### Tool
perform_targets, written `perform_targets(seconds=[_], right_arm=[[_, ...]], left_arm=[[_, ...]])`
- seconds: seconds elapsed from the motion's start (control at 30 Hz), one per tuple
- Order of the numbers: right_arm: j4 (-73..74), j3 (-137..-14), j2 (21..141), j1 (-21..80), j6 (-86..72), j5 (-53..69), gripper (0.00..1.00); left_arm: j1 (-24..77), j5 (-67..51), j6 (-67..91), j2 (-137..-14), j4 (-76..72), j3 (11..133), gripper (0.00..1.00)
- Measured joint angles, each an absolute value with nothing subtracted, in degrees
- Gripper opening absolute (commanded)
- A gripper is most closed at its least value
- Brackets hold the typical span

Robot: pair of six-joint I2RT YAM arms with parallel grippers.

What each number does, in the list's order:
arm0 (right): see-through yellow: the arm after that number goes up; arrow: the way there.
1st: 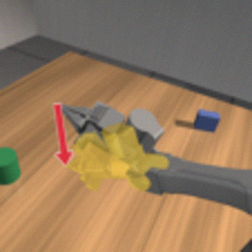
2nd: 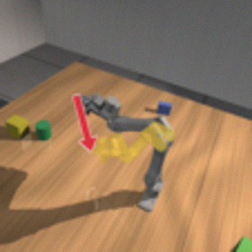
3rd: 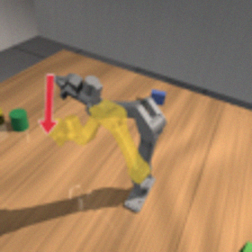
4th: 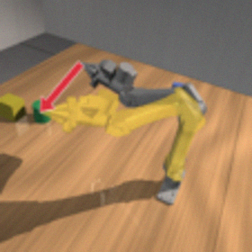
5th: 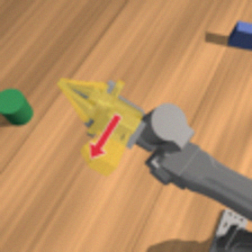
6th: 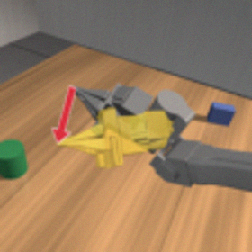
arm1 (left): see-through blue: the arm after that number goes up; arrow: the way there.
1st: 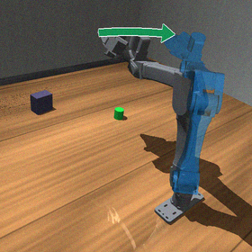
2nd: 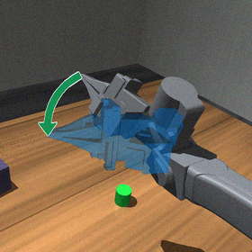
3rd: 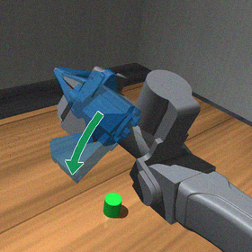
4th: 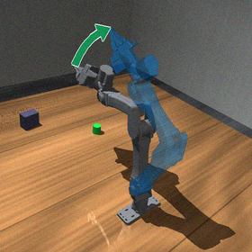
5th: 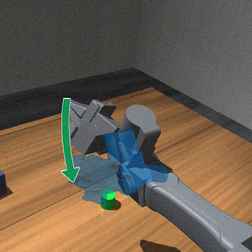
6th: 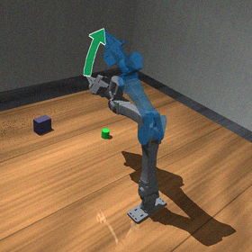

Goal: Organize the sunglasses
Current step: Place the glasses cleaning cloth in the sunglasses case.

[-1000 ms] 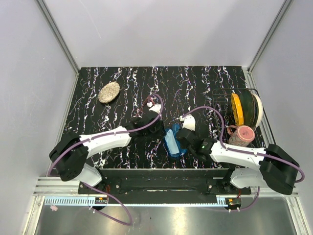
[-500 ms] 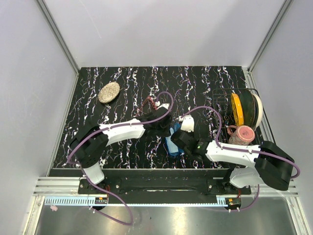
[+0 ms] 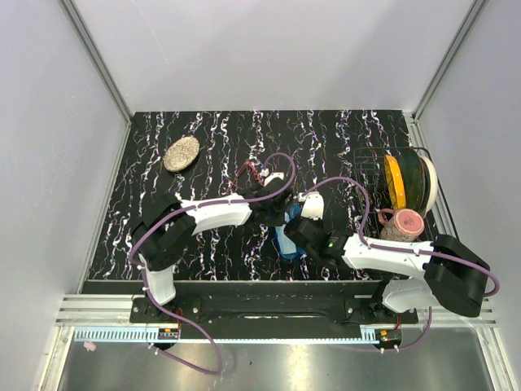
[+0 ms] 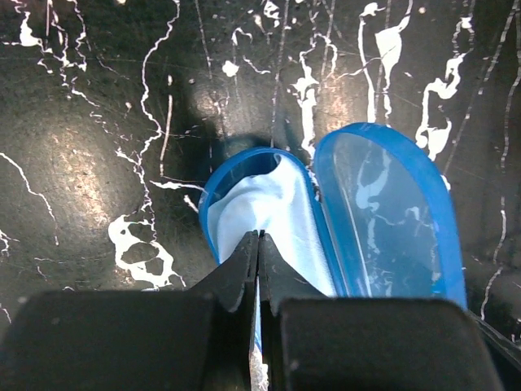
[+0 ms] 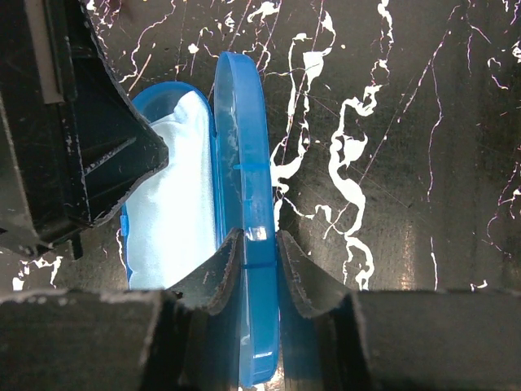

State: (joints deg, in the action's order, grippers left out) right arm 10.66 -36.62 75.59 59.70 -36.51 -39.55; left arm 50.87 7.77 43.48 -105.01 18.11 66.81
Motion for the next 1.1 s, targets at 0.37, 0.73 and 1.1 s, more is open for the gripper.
perform_targets(seconds=[0.37, 0.73, 1.1], right_arm=[[10.59, -36.62, 75.59, 59.70, -37.17, -39.38, 0.00], [10.41, -36.62, 75.59, 59.77, -37.58, -39.35, 0.00], [10.61, -36.62, 75.59, 59.88, -38.04, -39.38, 0.00]], left_arm=[[50.87, 12.12, 43.42, -107.50, 18.41, 67.81, 0.00], [51.35, 15.73, 44.38, -107.53, 19.86, 68.55, 0.15], [51.96, 15.16, 43.55, -106.08, 18.17, 68.49, 0.18]])
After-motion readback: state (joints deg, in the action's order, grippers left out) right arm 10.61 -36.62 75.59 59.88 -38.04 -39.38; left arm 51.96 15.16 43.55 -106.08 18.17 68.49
